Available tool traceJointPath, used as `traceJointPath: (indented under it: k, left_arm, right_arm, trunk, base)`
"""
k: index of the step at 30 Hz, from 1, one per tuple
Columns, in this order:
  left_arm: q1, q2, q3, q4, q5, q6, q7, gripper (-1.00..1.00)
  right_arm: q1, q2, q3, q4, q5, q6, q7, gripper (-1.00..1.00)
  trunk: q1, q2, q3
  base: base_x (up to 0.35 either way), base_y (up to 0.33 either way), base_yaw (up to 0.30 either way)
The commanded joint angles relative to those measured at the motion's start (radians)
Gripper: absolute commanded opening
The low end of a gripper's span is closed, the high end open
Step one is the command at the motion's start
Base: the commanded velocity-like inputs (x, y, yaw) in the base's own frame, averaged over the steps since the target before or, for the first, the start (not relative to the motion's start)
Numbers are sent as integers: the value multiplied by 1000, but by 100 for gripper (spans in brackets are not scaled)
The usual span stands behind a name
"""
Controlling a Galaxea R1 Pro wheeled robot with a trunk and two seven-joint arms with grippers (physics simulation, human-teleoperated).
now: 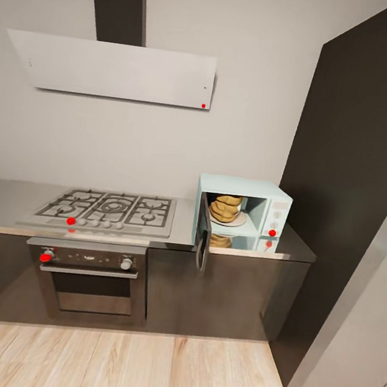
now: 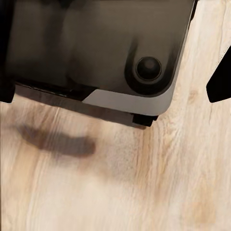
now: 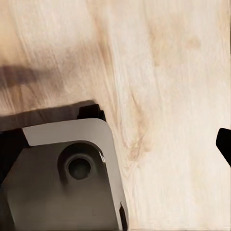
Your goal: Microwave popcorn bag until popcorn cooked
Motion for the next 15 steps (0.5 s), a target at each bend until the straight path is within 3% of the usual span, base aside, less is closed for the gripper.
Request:
traceJointPath:
  k: [1,3,7,10,11,12,14,15]
  left_arm:
    - [0,5,2,-14,6,22,0,100]
    - [0,12,2,-44,6,43,-1,100]
    - [0,16,2,-185,5,65,2,100]
    - [-13,24,2,-253,5,133,2,100]
    - [-32,30,2,-269,5,166,2,100]
    - [-110,44,2,-302,5,242,2,100]
    - [-179,56,2,-318,5,285,-1,100]
    - [-239,68,2,-340,5,306,-5,100]
  right_arm:
    - [1,-1,-8,2,4,0,2,100]
    - [4,-1,-8,2,-3,-3,1,100]
    - [9,0,-7,2,-4,-4,1,100]
    - [9,-1,-7,2,-3,-4,1,100]
    - [9,-1,-7,2,-3,-5,1,100]
    - [9,-2,-7,2,-2,-5,1,100]
    - [9,-2,-7,2,-1,-5,1,100]
    - [9,-2,-6,2,-1,-5,1,100]
  trunk:
    - [0,-1,-1]
    - [0,-1,-1]
    - [0,-1,-1]
    - [0,-1,-1]
    - [0,-1,-1]
    - [0,-1,-1]
    - [0,-1,-1]
    - [0,-1,-1]
  base:
    - [0,0,-226]
    - [0,0,-235]
    - [0,0,-130]
    - [0,0,-18]
    - [0,0,-7]
    - [0,0,-2]
    - [0,0,-1]
    - [0,0,0]
